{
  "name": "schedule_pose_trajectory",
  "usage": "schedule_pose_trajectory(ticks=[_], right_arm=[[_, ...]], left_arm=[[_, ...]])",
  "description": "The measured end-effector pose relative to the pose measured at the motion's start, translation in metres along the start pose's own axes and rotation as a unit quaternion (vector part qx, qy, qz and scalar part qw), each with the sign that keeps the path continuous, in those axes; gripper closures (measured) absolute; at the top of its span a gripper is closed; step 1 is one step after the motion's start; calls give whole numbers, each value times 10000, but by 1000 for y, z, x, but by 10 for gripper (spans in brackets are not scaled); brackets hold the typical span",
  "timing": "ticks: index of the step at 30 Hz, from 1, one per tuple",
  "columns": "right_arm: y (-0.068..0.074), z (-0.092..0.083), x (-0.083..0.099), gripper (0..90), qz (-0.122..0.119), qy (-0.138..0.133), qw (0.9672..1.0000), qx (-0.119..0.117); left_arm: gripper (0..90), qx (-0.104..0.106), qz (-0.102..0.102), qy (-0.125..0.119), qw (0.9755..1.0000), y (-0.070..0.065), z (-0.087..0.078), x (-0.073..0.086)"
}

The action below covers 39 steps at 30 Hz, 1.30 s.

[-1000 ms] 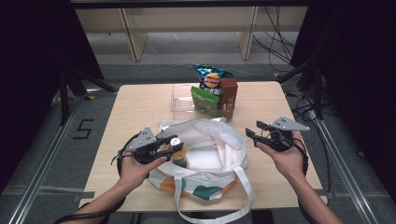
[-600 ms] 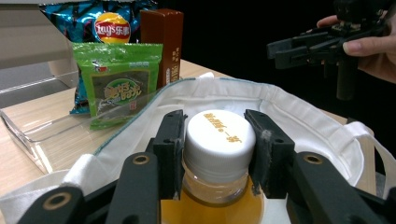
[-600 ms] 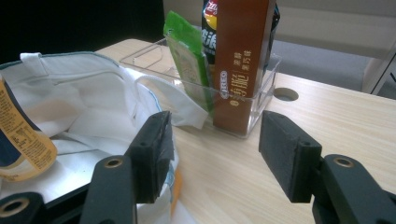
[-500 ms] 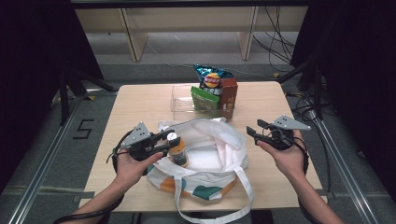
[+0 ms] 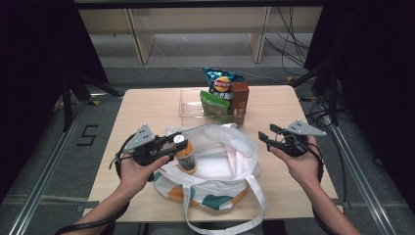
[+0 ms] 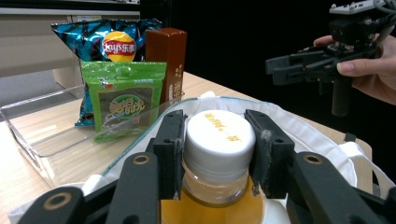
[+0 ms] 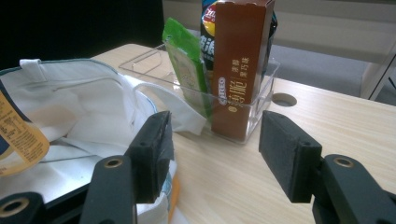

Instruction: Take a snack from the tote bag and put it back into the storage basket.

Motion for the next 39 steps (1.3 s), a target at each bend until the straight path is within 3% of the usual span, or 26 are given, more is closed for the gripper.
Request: schedule_pose_trajectory(ticks=[4,7,14,16,18,19,21,27,32,39], right_arm=[[0,1,0,445,-85,-2,9999,-52],[0,1,1,445,-6,23,10000,-34],[1,-1,0,444,-45,-35,10000,-16],[-2,-1,-1,444,-188,-45,9998,30],[-1,-3,1,444,-86,28,9999,71],[-3,-2,-1,444,-190,-71,9998,90],[-1,-3,1,444,-16,23,10000,88],[0,-3,1,444,-38,23,10000,69],[0,-2,1,444,-214,22,9998,35],[2,-2,2,444,-119,27,9999,51]], left_arm=[[588,-12,-26,-28,10000,1,-2,-3],[588,20,-40,-116,9999,2,-1,-6],[588,24,-6,-71,10000,2,-2,-8],[588,28,-12,-74,10000,1,-1,-9],[588,13,-33,-72,10000,2,-1,-10],[588,13,-19,-76,10000,2,-1,-11],[589,12,-38,-97,9999,1,-1,-13],[589,10,9,-138,9999,2,-2,-19],[589,-23,-15,-180,9998,3,-2,-24],[589,-22,-13,-181,9998,4,-1,-28]])
Point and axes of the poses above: each handheld gripper's, and its own axes: z roughly forward along the jaws, x roughly out of its underside, y roughly to its left, the point moved 9 cm from there along z, roughly forward along the jaws, and after that the axes turned 8 degrees about z, right-handed, at the moved point
